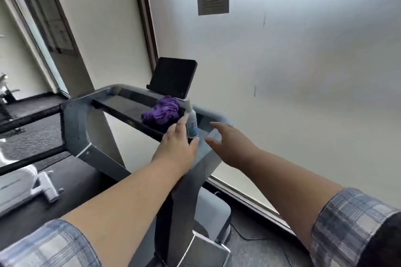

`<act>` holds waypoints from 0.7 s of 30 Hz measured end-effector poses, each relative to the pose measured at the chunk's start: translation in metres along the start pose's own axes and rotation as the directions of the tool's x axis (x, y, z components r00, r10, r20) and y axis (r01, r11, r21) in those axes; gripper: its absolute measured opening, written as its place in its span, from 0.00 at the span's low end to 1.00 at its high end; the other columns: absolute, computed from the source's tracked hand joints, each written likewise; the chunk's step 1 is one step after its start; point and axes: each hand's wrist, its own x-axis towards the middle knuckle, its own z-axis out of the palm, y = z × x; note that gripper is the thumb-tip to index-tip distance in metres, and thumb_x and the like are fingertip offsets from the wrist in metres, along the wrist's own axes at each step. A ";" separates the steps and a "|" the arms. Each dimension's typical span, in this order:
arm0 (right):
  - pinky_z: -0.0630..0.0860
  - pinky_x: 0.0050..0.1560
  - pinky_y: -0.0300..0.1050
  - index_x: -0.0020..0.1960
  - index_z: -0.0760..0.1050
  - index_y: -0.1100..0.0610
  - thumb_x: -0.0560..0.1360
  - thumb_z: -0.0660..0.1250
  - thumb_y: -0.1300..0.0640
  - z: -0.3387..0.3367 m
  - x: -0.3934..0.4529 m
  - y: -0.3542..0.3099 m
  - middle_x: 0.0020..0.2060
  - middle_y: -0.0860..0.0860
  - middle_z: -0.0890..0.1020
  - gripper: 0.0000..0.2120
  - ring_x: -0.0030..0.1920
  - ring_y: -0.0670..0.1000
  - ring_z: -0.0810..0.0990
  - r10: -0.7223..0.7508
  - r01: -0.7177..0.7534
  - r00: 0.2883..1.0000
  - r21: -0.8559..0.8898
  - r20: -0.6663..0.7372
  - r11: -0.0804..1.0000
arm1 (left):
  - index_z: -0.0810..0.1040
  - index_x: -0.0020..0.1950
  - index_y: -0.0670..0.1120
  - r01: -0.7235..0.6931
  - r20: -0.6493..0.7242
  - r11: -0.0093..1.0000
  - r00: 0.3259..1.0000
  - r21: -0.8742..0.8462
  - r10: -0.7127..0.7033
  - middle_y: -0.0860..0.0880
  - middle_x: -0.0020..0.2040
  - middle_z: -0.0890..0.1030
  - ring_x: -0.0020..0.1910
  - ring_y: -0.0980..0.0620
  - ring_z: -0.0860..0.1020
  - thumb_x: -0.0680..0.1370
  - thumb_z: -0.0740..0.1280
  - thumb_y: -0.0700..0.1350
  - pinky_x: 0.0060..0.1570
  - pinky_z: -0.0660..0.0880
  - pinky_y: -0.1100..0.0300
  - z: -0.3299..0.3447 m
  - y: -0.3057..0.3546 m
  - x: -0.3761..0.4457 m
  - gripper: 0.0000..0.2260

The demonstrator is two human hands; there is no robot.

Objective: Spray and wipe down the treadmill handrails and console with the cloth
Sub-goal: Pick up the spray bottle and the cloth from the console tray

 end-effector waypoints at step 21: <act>0.40 0.77 0.64 0.69 0.61 0.47 0.77 0.55 0.58 0.059 0.127 0.027 0.38 0.43 0.81 0.21 0.44 0.47 0.78 -0.024 0.038 0.974 -0.056 0.227 0.998 | 0.46 0.74 0.59 0.173 -0.116 0.984 0.978 -0.031 -0.176 0.43 0.70 0.71 0.56 0.41 0.79 0.79 0.68 0.52 0.48 0.71 0.55 0.054 -0.033 0.114 0.34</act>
